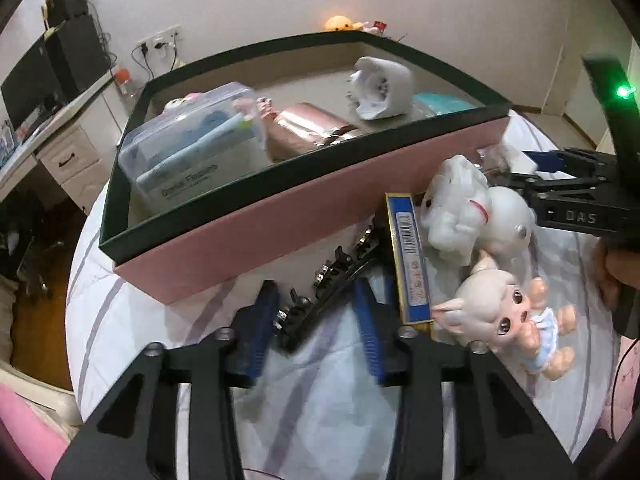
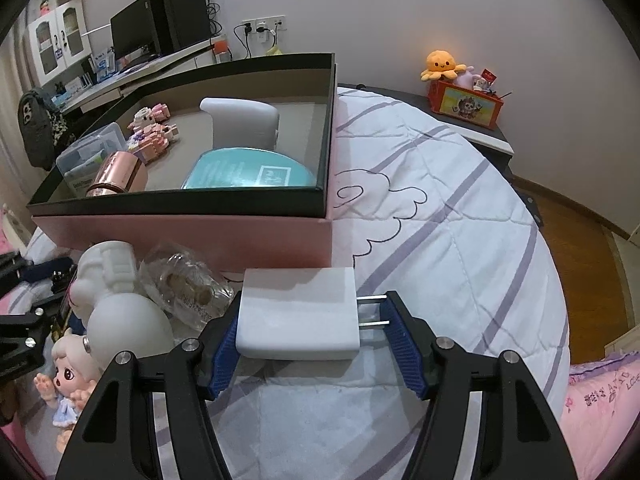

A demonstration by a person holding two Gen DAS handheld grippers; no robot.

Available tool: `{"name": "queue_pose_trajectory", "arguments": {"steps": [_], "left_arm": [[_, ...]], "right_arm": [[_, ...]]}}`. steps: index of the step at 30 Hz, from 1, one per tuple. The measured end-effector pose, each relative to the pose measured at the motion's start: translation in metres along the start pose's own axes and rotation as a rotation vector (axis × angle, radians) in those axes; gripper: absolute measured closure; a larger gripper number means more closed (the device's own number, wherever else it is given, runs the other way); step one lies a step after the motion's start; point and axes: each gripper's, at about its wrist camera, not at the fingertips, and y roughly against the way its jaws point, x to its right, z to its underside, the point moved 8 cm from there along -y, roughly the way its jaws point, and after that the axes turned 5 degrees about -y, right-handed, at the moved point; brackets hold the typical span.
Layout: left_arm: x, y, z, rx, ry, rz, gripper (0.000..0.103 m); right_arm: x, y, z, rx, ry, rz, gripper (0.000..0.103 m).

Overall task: Organize rigid objects
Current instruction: 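Grasp the white plug with the right tool while the left tool grasps the black hair clips, then carry the plug and hair clips over the tray and open both tools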

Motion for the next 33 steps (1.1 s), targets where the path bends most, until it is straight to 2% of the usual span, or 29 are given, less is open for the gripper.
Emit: {"name": "queue_pose_trajectory", "arguments": {"steps": [5,7,8,10,11,12,14,16,17,19,20,33], "left_arm": [[0.018,0.009,0.005,-0.014,-0.025,0.06,0.083],[0.025,0.014,0.009,-0.006,-0.057,0.038,0.083],[0.025,0.014,0.007,0.005,-0.066,0.014,0.079],[0.017,0.007,0.003,0.009,-0.05,-0.034,0.059],[0.011,0.004,-0.001,0.015,-0.032,-0.049,0.045],[0.009,0.001,-0.005,0.025,-0.015,-0.032,0.043],[0.009,-0.006,-0.007,0.022,0.008,0.014,0.048],[0.014,-0.007,-0.009,0.027,0.004,0.033,0.059],[0.017,-0.005,-0.01,0.027,0.01,0.054,0.07],[0.021,-0.003,-0.008,0.022,0.033,0.085,0.077],[0.023,0.0,-0.006,0.022,0.044,0.109,0.085],[0.013,0.038,0.007,0.077,0.12,0.075,0.085]], "right_arm": [[-0.001,0.004,0.001,-0.004,0.002,-0.019,0.037],[-0.001,0.006,0.003,-0.003,-0.002,-0.023,0.037],[-0.001,0.006,0.004,-0.003,-0.004,-0.024,0.037],[-0.002,0.005,0.003,-0.003,0.002,-0.014,0.036],[-0.002,0.004,0.002,-0.002,0.003,-0.01,0.036],[-0.002,0.003,0.001,-0.001,0.003,-0.006,0.036],[-0.002,0.002,0.0,0.001,0.002,-0.004,0.036],[-0.001,0.001,-0.001,0.004,0.0,-0.008,0.036],[-0.001,0.001,-0.001,0.004,0.001,-0.009,0.037],[-0.002,0.003,0.0,0.002,0.0,-0.014,0.037],[-0.001,0.005,0.001,0.003,-0.005,-0.021,0.037],[0.004,0.042,0.0,0.048,-0.034,-0.068,0.037]]}}
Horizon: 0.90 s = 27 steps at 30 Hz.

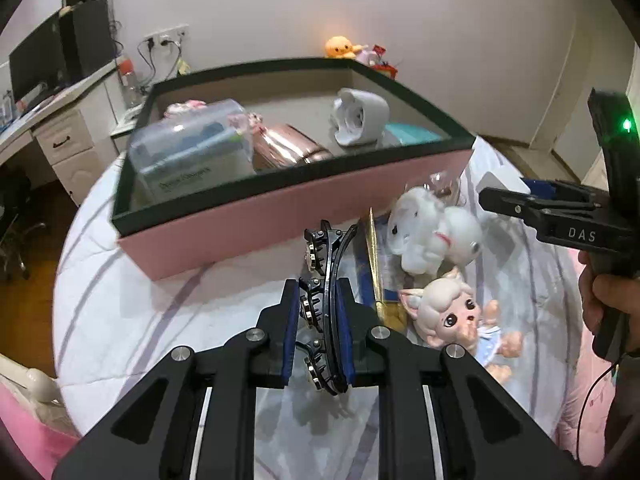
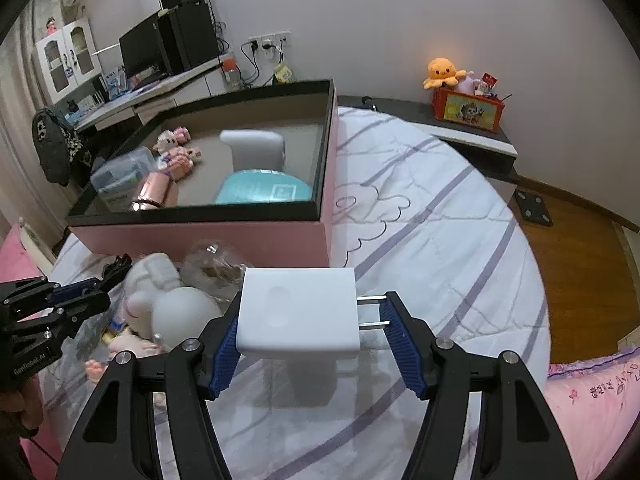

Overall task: Organize rigid objects
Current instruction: 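Carry the plug and hair clips over the tray and open both tools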

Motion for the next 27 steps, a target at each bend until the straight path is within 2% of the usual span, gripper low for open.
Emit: {"name": "queue_pose_trajectory", "arguments": {"steps": [8,15,20,27], "left_arm": [[-0.016,0.034,-0.022,0.063,0.035,-0.086,0.085],[-0.034,0.051,-0.056,0.113,0.052,-0.162,0.085],[-0.049,0.05,-0.093,0.162,0.065,-0.206,0.085],[-0.067,0.029,-0.144,0.202,0.076,-0.258,0.085]], "right_arm": [[-0.018,0.025,-0.02,0.055,0.024,-0.043,0.037],[-0.046,0.037,-0.057,0.113,0.077,-0.097,0.037],[-0.064,0.026,-0.089,0.137,0.107,-0.126,0.036],[-0.076,-0.009,-0.134,0.133,0.108,-0.149,0.036]]}}
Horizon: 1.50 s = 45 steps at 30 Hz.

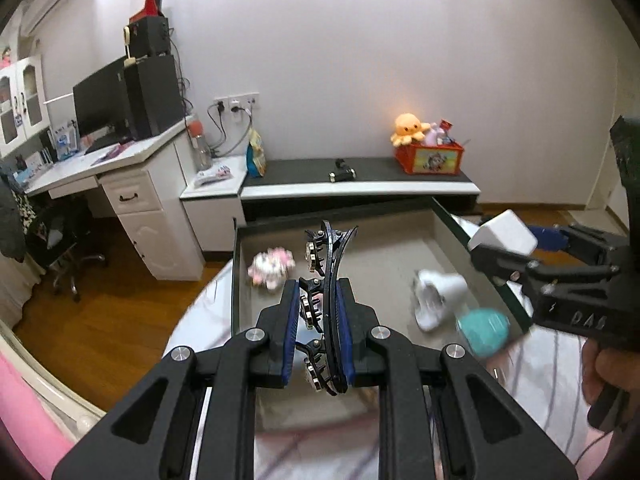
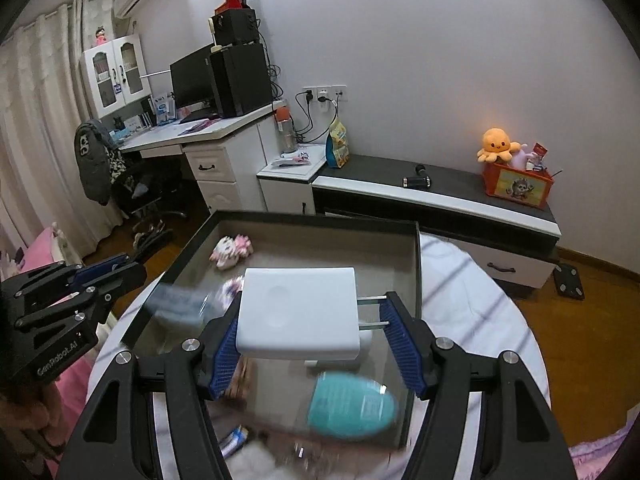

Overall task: Organize rigid objects
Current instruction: 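Carry the plug and hair clips over the tray and open both tools, then withdraw both tools from the tray toward the remaining items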

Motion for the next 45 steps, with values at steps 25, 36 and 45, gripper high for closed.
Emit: {"name": "queue_pose_trajectory", "arguments": {"steps": [25,36,45], "left_arm": [[-0.019,-0.049,-0.02,-0.01,0.06,-0.099,0.0],[-0.017,0.033,0.011,0.052,0.103,-0.129,0.0],[-0.008,0.083,0.044,0.064,0.124,-0.138,0.0]], "right_arm": [[0.034,-0.06,-0.01,-0.11,-0.131,0.026,0.015],[0.013,0.046,0.001,0.087,-0.125,0.082,0.015],[0.0,0.112,0.03,0.176,-0.114,0.123,0.009]]}}
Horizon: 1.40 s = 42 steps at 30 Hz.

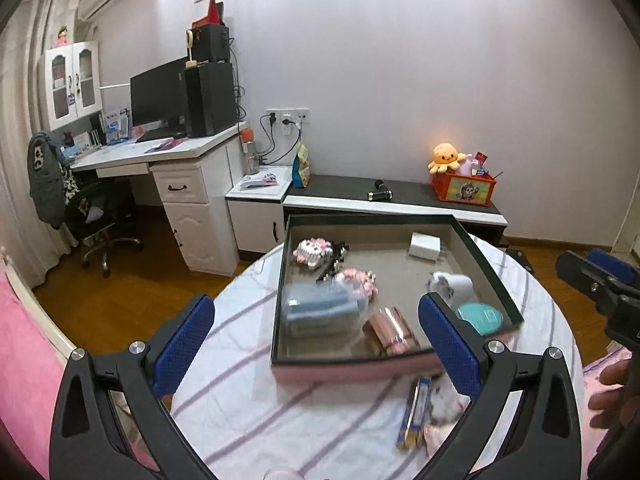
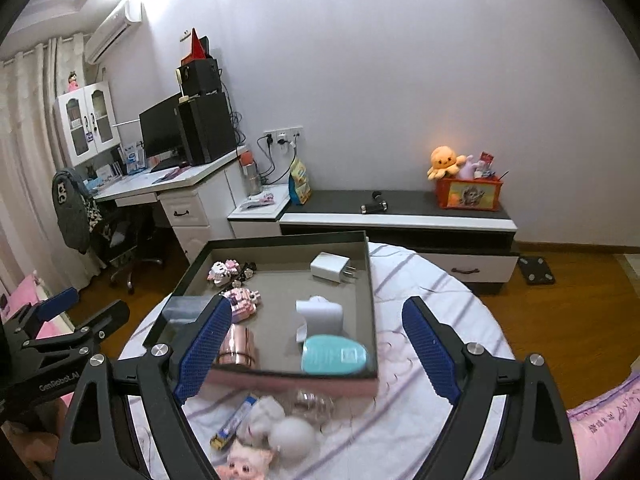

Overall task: Organize rigid objects
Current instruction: 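Withdraw both tools from the tray toward the remaining items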

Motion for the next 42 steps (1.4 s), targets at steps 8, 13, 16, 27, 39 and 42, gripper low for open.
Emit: {"name": "queue_pose_trajectory", "arguments": {"steps": [8,13,16,27,39,42], "left_arm": [[0.004,0.019,0.028,-0.034,0.0,0.005,0.0],[0.008,0.032,0.037,-0.034,0.007,0.008,0.0],[0.009,0.038,0.043,-0.036,0.009,0.0,0.0],[0.01,0.054,0.063,-0.046,0.019,-0.013,0.0],[0.015,0.054,0.071,-0.062,0.004,-0.012,0.0],[0.017,0.05,0.075,-0.077,0.0,-0.008,0.0]], "right_arm": [[-0.003,0.023,0.018,0.005,0.007,-0.018,0.0],[-0.006,0.032,0.026,0.003,0.016,-0.024,0.0],[-0.008,0.039,0.034,-0.001,0.02,-0.023,0.0],[0.004,0.052,0.057,-0.029,0.002,-0.027,0.0],[0.012,0.045,0.067,-0.066,0.02,0.003,0.0],[0.018,0.039,0.071,-0.086,0.014,0.014,0.0]]}}
